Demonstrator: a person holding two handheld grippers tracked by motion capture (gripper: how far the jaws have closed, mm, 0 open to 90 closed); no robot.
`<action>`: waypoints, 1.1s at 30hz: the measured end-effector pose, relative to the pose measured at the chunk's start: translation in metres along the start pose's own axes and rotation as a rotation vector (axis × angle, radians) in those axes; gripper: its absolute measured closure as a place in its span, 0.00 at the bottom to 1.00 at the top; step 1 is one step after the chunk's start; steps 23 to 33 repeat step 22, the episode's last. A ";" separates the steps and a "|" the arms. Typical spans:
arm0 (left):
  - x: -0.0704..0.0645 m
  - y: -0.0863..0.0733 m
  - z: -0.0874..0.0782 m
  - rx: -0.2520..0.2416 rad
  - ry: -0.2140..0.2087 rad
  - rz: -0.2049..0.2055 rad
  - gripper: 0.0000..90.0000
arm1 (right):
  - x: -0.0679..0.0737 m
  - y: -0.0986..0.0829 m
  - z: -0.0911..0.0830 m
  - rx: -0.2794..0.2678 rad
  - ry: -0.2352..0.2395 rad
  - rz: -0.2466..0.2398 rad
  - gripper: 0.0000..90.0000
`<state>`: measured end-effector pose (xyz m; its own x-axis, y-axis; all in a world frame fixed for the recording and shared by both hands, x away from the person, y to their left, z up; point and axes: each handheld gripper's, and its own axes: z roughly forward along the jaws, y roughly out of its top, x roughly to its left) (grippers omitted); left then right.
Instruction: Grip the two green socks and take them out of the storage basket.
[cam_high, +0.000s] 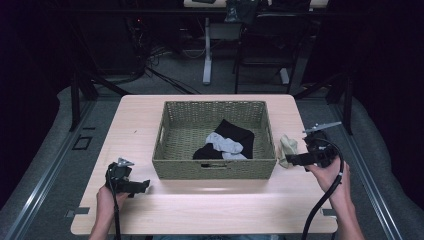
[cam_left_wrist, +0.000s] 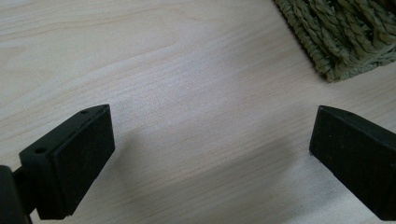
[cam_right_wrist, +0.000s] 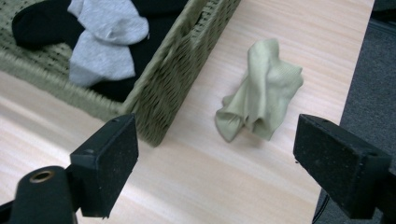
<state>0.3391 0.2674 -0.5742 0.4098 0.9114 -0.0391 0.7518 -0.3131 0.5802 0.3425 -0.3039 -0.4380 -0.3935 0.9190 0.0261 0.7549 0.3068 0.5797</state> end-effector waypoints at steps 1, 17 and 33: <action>0.000 0.000 0.000 0.001 -0.001 -0.002 0.00 | 0.002 -0.004 -0.001 -0.002 -0.003 -0.003 0.12; 0.001 0.000 0.001 0.009 -0.001 -0.005 0.00 | 0.017 -0.052 0.023 -0.012 0.029 -0.015 0.00; -0.001 0.000 0.001 0.005 0.003 0.010 0.00 | 0.011 -0.059 0.033 0.010 0.035 -0.007 0.00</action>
